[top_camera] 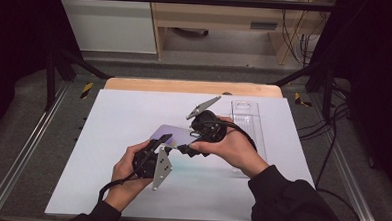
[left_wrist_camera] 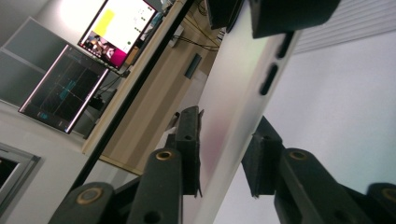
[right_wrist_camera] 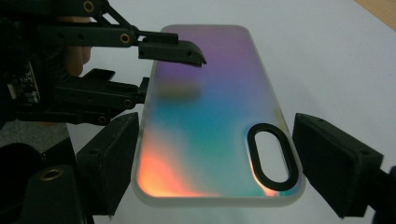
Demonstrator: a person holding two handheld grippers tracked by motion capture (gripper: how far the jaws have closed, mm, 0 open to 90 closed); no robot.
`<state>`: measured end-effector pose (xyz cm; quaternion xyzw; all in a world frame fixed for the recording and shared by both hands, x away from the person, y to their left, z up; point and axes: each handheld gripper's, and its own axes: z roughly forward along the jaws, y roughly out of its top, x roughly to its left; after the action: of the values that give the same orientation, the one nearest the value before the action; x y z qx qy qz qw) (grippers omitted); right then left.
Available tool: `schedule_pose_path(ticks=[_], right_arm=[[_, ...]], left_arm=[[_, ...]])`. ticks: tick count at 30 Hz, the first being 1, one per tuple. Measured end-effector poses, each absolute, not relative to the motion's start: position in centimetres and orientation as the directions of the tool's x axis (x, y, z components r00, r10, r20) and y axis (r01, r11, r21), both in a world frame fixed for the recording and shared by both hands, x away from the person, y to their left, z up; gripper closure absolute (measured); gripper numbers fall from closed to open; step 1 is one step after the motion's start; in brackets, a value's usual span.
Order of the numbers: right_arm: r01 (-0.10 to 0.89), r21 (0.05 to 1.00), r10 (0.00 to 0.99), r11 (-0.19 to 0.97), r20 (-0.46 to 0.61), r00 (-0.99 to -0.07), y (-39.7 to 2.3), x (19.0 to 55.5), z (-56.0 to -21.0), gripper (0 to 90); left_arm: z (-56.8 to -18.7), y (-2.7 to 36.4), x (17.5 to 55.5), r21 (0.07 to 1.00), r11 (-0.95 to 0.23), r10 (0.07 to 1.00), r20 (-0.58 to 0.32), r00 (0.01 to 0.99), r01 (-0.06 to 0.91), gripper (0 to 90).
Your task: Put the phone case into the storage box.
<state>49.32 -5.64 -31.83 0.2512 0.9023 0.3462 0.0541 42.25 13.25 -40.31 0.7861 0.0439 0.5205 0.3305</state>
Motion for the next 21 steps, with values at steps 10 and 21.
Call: schedule_pose_path(ticks=[10,21], right_arm=[[0.45,0.68,0.503,0.579,0.137,-0.853,-5.8,50.0,-32.4,15.1],[0.39,0.846,0.591,0.363,0.115,-0.799,-8.2,49.6,-32.0,4.4]], left_arm=[[-40.4,14.0,42.7,0.685,-0.703,0.515,0.676,0.527,-0.191,81.1],[-41.7,16.0,43.8,0.883,-0.47,0.739,0.401,0.541,-0.013,81.1]])
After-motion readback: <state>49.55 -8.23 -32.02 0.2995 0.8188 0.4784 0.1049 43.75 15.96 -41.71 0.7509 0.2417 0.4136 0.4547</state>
